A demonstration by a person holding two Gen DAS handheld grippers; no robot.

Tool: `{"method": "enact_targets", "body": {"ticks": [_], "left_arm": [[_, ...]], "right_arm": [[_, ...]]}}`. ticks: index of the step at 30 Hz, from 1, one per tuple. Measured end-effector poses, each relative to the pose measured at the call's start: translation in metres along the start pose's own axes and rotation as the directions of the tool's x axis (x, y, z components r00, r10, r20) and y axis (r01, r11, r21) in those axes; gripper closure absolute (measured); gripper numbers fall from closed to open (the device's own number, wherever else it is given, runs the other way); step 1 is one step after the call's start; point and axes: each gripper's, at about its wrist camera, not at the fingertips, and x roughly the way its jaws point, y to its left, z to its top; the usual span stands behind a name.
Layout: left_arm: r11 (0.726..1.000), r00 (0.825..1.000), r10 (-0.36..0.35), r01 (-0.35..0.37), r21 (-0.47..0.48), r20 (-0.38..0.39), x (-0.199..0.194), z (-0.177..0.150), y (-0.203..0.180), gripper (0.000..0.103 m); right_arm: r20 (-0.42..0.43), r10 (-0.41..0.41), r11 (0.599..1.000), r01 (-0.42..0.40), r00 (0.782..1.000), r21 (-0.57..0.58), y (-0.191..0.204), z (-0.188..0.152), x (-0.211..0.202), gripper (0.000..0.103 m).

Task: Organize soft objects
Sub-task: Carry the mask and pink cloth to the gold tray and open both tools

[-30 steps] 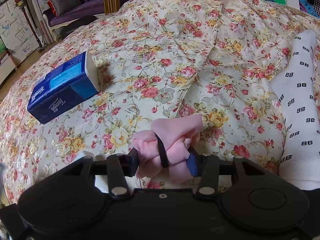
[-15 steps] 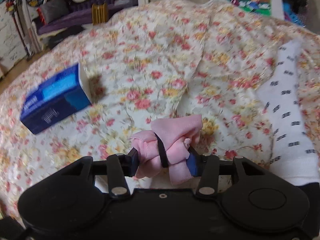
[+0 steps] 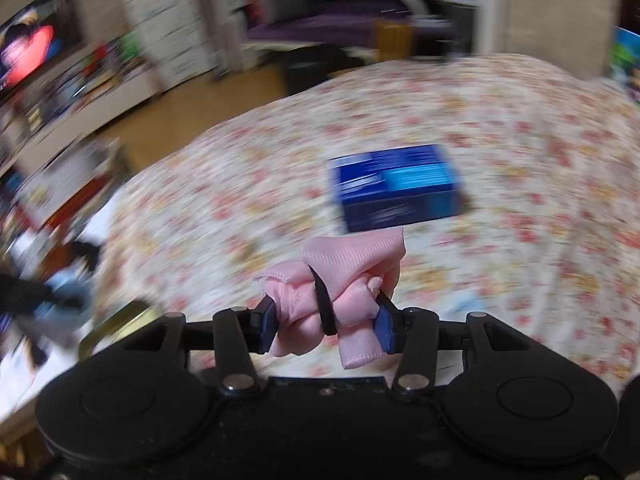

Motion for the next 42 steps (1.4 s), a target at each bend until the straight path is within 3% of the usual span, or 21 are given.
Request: {"method": "enact_targets", "body": {"ticks": [5, 11, 14, 20, 31, 34, 35, 42], "left_arm": [[0.999, 0.999, 0.027, -0.026, 0.019, -0.027, 0.008, 0.001, -0.002, 0.052], [0.999, 0.998, 0.034, -0.032, 0.028, -0.053, 0.013, 0.001, -0.004, 0.050], [0.999, 0.998, 0.042, -0.040, 0.034, -0.039, 0.011, 0.001, -0.003, 0.035], [0.999, 0.999, 0.041, -0.041, 0.006, -0.008, 0.002, 0.002, 0.004, 0.025], [0.999, 0.999, 0.036, -0.037, -0.036, -0.027, 0.003, -0.002, 0.014, 0.025], [0.999, 0.999, 0.030, -0.031, -0.035, -0.025, 0.001, -0.003, 0.014, 0.025], [0.999, 0.999, 0.028, -0.029, -0.034, -0.024, 0.001, -0.003, 0.013, 0.025], [1.000, 1.000, 0.019, -0.019, -0.019, -0.020, -0.001, -0.004, 0.010, 0.025]], "right_arm": [[-0.119, 0.099, 0.989, -0.110, 0.988, -0.095, 0.059, -0.014, 0.010, 0.057], [-0.199, 0.099, 0.966, -0.142, 0.975, -0.214, 0.116, -0.038, 0.019, 0.057], [-0.224, 0.103, 0.958, -0.157, 0.969, -0.239, 0.131, -0.047, 0.024, 0.057], [-0.253, 0.101, 0.950, -0.169, 0.962, -0.262, 0.142, -0.055, 0.030, 0.057], [-0.324, 0.103, 0.923, -0.212, 0.940, -0.322, 0.171, -0.077, 0.043, 0.054], [-0.340, 0.111, 0.918, -0.228, 0.934, -0.326, 0.177, -0.080, 0.047, 0.049], [-0.343, 0.113, 0.916, -0.231, 0.933, -0.328, 0.179, -0.081, 0.049, 0.040], [-0.334, 0.103, 0.919, -0.218, 0.937, -0.328, 0.178, -0.080, 0.052, 0.039]]}}
